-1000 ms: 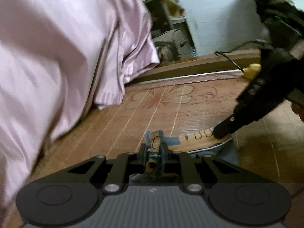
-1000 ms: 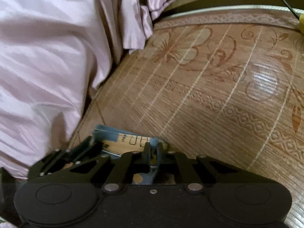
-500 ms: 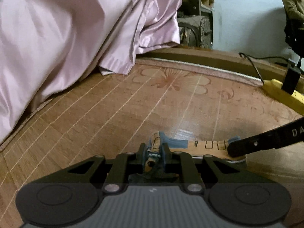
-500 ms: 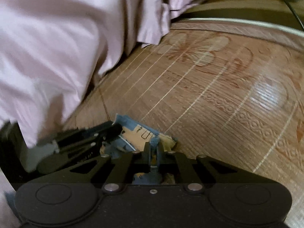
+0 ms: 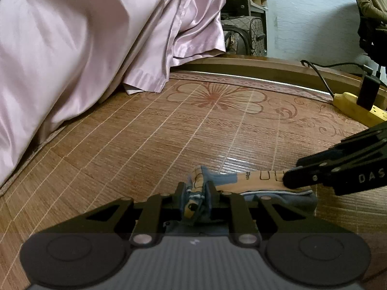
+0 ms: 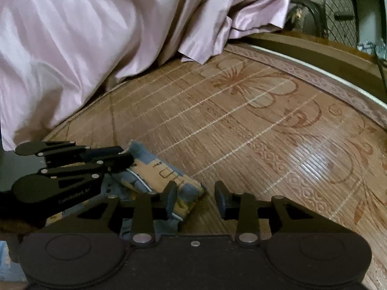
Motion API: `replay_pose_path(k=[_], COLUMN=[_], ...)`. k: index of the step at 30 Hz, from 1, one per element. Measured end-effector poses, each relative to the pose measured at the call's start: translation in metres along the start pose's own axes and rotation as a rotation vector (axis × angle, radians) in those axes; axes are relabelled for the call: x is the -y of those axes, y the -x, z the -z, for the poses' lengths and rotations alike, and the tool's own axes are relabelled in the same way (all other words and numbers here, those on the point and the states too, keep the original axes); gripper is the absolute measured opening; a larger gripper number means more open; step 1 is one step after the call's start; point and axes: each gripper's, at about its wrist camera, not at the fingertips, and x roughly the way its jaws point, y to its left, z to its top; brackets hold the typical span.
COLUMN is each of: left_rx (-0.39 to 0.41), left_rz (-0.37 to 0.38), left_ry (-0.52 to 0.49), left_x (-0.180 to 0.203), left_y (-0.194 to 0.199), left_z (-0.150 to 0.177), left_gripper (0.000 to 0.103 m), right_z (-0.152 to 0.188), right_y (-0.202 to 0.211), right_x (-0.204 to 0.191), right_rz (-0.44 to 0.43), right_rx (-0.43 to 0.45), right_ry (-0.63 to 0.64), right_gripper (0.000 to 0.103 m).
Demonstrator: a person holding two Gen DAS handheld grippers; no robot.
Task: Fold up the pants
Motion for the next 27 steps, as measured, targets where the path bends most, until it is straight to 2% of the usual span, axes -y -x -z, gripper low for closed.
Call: replay_pose_path(k=[1,3,5,10,14,17,19,21,24,27], left_rx=[0.002,0.004,0.007,-0.003,-0.042,-0.068,-0.083,-0.082,-0.070,-0.071], left_rz=[0.001,0.005,0.009,0.023,0.048,0.066,0.077,0.087,0.116,0.210], left_ry=[0.003,0.012,0.022,0.082,0.208,0.315,0.391,0.479,0.592,0.715], left_x=[0.000,-0.002,-0.003,-0.008,-0.017,-0.027,-0.036,-0.049,-0.066,-0.080], left_y=[0.000,0.000,0.000,0.000,0.001,0.007,0.013,0.022,0.033,0.037], left_z=[0.000,0.001,0.002,0.000,-0.005,-0.009,-0.011,-0.011,-0.008,0.000], left_gripper=[0.019,0.019,0.019,0.022,0.027,0.038,0.061,0.071,0.071,0.072], right_z=[0.001,0.002,0.003,0.001,0.000,0.000,0.000,-0.001,-0.003,-0.004], right_y=[-0.001,-0.003,-0.003,-0.001,0.005,0.011,0.015,0.019,0.026,0.030], right_x=[-0.002,-0.006,-0.006,0.007,0.010,0.015,0.018,0.018,0.014,0.005], right_rz=[0.003,-0.002,-0.005,-0.049,-0.067,-0.089,-0.095,-0.098,-0.101,-0.105], right_rx=[0.005,-0.001,-0.001,-0.017,-0.003,0.006,0.017,0.035,0.064,0.078], right_ry=[0.018,0.046,0.044,-0.070,-0.117,-0.171,-0.201,-0.214,-0.213,-0.194], right_gripper=[0.036,0.023,0.017,0.012,0.011,0.011,0.011,0.011,0.011,0.011])
